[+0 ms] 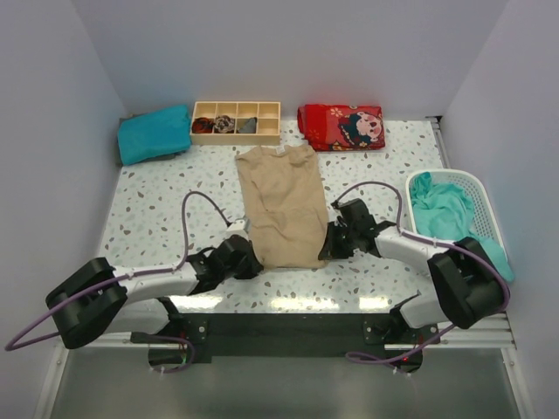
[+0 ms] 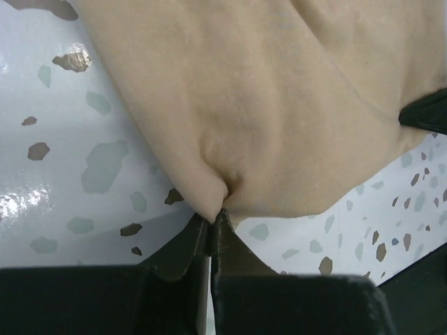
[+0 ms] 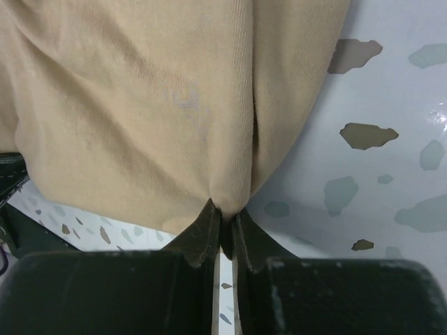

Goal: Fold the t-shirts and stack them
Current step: Grab one side of the 2/3 rectangular tshirt with both arms

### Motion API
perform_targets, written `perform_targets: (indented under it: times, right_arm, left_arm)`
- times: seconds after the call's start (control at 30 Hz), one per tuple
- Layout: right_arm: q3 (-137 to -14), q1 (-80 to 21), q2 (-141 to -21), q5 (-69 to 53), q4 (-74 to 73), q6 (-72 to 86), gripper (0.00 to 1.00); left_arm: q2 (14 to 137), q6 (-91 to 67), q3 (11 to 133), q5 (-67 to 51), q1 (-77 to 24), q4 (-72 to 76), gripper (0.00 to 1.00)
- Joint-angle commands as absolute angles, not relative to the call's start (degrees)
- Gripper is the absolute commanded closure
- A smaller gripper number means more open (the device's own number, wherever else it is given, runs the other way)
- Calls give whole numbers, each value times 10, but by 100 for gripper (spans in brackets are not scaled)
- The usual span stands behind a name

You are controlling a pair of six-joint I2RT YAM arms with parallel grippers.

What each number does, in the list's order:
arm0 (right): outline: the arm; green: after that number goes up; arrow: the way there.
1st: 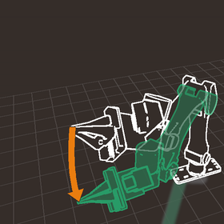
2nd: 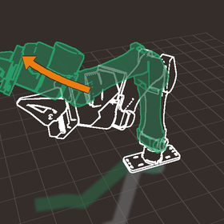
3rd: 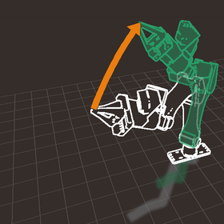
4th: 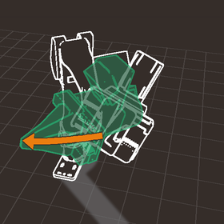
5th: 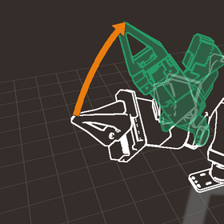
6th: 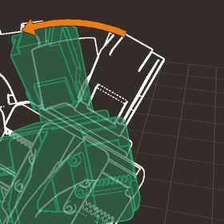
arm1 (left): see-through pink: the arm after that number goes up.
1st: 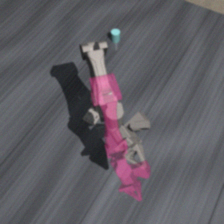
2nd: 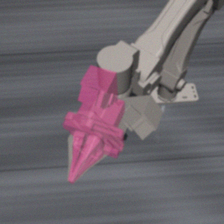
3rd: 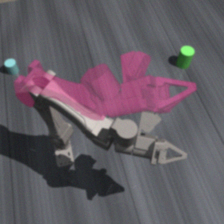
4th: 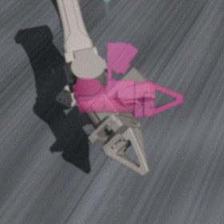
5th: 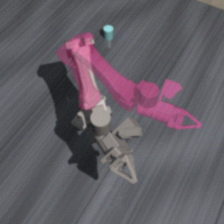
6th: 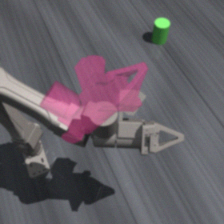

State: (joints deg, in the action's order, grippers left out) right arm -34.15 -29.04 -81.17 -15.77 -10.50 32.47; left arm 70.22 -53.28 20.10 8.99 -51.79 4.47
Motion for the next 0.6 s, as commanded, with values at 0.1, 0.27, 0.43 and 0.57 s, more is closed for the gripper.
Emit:
perform_targets:
  times: [0.1, 0.27, 0.43, 0.57]
  right_arm:
    - [-334, -293, -766, -170, -132, 314, 98]
    - [-316, -294, -708, -181, -170, 314, 98]
    - [-282, -314, -626, -197, -221, 323, 98]
    - [-258, -350, -543, -185, -277, 351, 97]
  left_arm:
    - [718, -495, 240, 131, -521, -61, 100]
    - [659, -485, 226, 111, -534, -117, 100]
    - [568, -485, 209, 70, -554, -187, 100]
    - [499, -514, 188, 52, -584, -218, 100]
